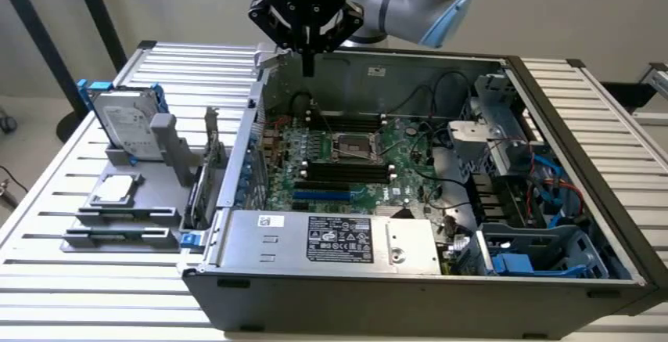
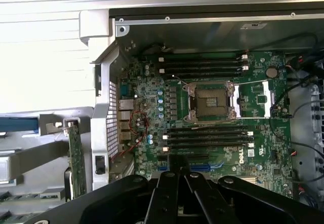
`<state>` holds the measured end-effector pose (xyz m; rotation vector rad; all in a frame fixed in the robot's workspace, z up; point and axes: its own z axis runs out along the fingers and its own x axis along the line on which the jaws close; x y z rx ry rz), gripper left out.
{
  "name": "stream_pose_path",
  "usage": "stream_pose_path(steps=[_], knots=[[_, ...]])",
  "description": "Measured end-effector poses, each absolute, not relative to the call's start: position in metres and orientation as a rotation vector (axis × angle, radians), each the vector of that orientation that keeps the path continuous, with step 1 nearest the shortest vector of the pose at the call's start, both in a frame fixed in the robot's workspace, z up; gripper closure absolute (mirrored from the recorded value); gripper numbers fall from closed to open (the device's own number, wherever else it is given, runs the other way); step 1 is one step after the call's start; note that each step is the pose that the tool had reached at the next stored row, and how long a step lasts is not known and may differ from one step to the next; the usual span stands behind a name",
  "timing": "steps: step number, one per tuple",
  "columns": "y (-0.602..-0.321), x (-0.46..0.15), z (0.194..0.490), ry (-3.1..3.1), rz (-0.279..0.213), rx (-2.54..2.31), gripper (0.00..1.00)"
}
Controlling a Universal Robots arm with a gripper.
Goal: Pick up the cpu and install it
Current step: 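Reach for the cpu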
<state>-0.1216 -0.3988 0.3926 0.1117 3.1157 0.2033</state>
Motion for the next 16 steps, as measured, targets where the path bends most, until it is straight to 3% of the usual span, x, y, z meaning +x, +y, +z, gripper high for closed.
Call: stream_pose_path(steps=[16], knots=[[-0.395,-0.179,0.391,3.118,0.194,0.112,0.89]])
